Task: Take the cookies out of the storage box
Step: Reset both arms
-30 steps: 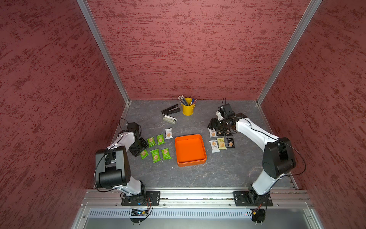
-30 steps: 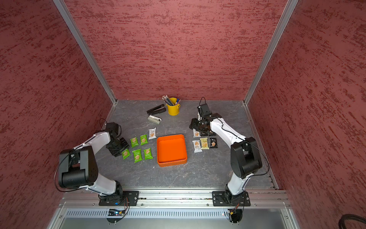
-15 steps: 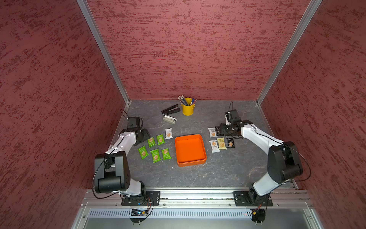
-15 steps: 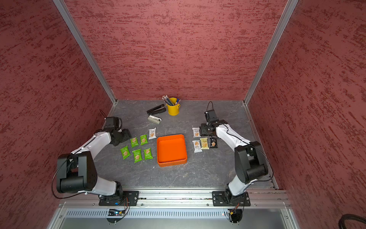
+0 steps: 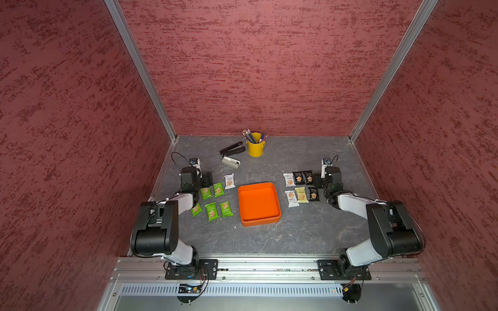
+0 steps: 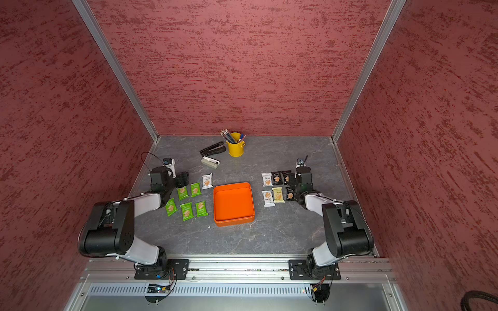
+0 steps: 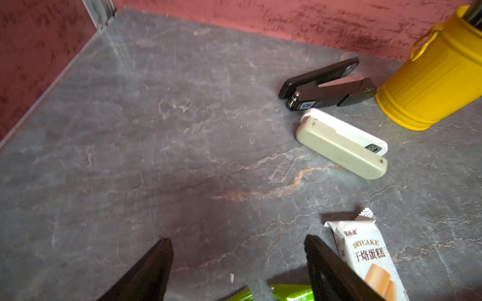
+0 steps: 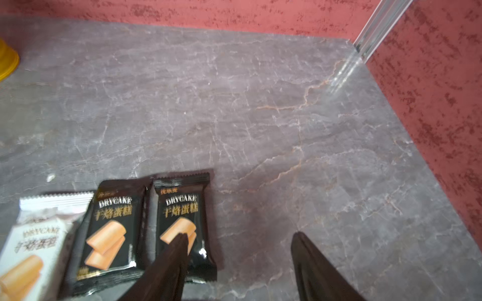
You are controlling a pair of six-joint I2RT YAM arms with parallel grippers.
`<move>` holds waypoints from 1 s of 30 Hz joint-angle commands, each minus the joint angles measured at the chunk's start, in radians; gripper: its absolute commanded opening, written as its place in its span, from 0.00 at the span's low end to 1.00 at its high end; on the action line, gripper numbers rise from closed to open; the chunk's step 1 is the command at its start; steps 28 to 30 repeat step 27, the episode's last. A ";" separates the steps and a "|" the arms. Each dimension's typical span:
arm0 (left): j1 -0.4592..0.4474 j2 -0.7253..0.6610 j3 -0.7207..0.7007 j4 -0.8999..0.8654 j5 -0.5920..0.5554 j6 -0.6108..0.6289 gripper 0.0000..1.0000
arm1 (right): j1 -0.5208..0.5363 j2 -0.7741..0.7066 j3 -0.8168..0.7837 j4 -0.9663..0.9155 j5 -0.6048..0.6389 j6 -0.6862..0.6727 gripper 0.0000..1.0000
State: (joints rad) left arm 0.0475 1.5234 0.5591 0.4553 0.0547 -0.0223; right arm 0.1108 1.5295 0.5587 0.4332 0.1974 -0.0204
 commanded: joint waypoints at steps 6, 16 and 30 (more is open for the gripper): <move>-0.066 0.023 -0.228 0.564 -0.121 0.064 1.00 | -0.093 0.034 -0.184 0.527 -0.209 -0.006 0.99; -0.011 0.012 -0.180 0.448 0.005 0.037 1.00 | -0.091 0.019 -0.175 0.489 -0.210 -0.007 0.98; -0.012 0.013 -0.179 0.445 0.000 0.039 1.00 | -0.092 0.017 -0.173 0.482 -0.225 -0.012 0.98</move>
